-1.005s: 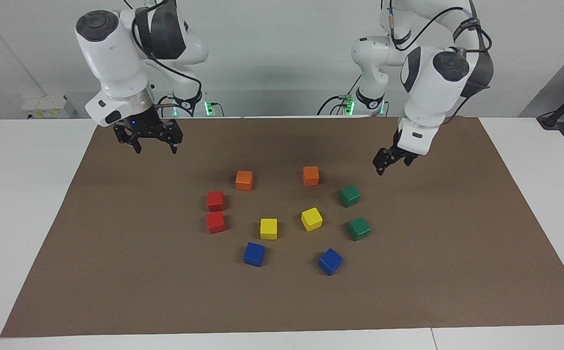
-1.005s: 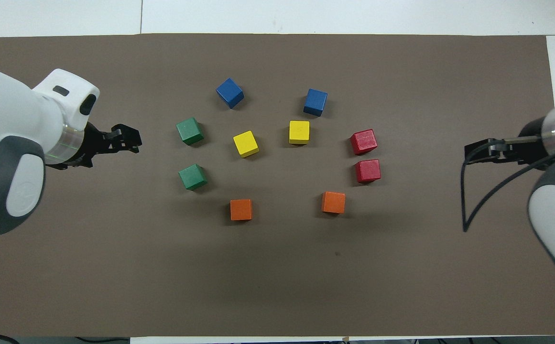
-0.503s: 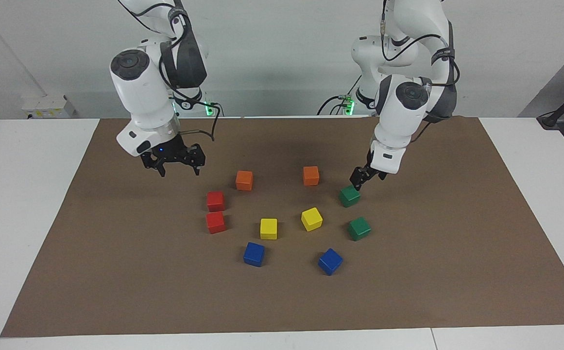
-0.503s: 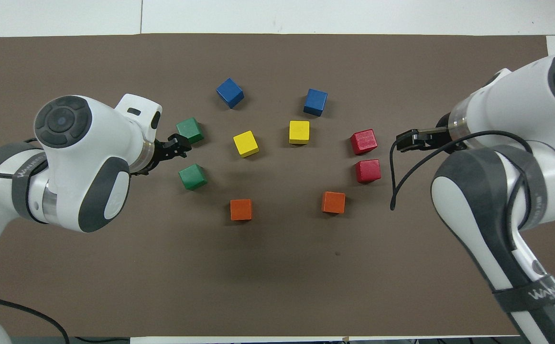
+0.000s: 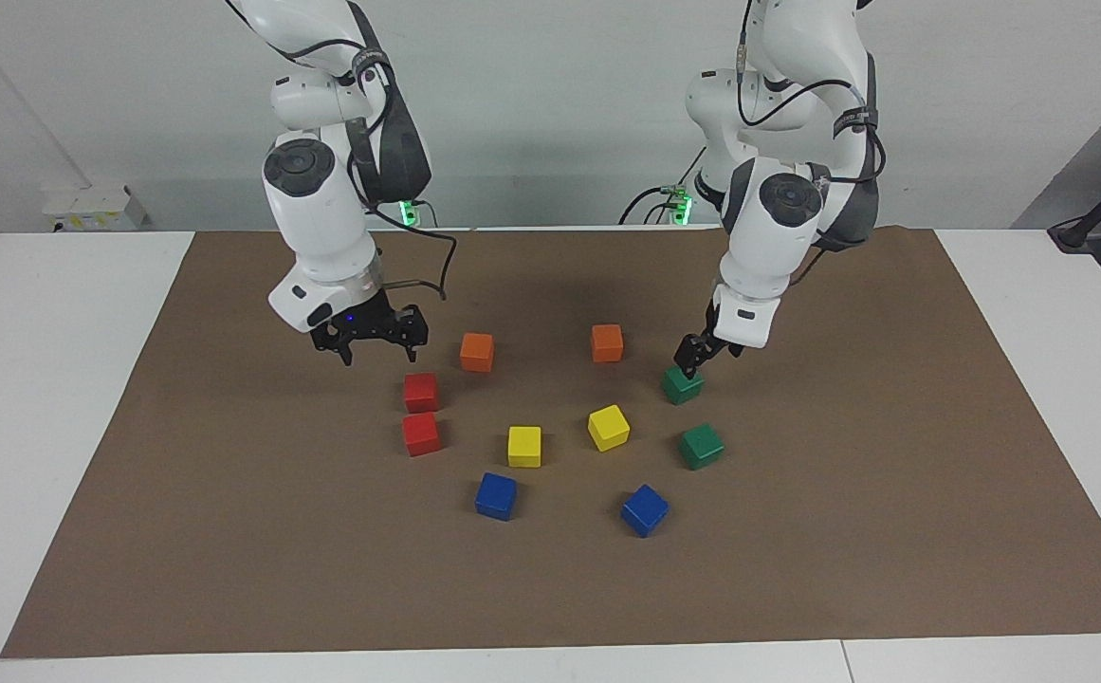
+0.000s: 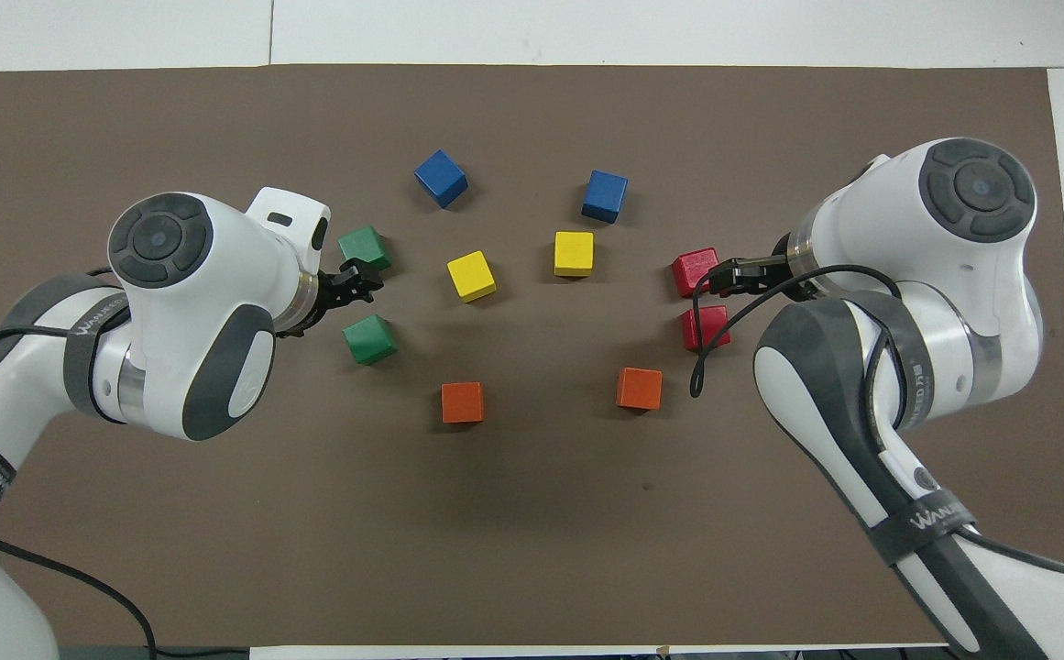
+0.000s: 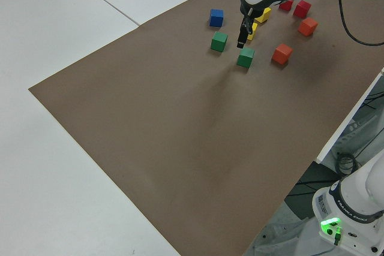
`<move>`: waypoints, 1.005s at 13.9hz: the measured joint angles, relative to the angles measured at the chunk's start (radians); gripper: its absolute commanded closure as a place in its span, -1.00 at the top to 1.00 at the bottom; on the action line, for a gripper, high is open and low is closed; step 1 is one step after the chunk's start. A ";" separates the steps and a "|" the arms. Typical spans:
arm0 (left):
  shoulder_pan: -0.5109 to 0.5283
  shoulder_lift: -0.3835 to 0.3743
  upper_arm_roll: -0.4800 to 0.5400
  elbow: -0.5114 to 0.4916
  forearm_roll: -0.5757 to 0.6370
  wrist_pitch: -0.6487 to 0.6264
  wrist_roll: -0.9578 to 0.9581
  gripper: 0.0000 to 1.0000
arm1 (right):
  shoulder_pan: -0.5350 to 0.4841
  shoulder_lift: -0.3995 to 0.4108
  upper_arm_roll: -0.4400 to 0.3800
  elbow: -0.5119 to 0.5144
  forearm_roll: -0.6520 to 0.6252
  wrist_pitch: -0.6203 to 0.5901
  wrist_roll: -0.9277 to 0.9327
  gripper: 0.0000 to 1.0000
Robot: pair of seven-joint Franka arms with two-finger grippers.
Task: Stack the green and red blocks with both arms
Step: 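Grasp the green block with the left gripper while the right gripper grasps red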
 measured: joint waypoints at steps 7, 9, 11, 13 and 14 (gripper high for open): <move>-0.014 0.020 0.000 -0.079 0.011 0.085 0.030 1.00 | 0.037 0.047 0.002 -0.040 0.001 0.076 0.078 1.00; -0.029 0.027 -0.001 -0.082 0.011 0.098 0.030 1.00 | 0.051 0.058 0.002 -0.041 0.001 0.088 0.095 1.00; -0.036 0.036 -0.001 -0.082 0.014 0.103 0.030 1.00 | 0.052 0.064 0.001 -0.042 0.001 0.098 0.098 1.00; -0.037 0.042 0.000 -0.082 0.039 0.106 0.032 1.00 | 0.052 0.066 -0.001 -0.046 0.001 0.102 0.099 1.00; -0.037 0.044 0.001 -0.083 0.049 0.106 0.032 1.00 | 0.052 0.068 -0.001 -0.049 0.001 0.109 0.099 1.00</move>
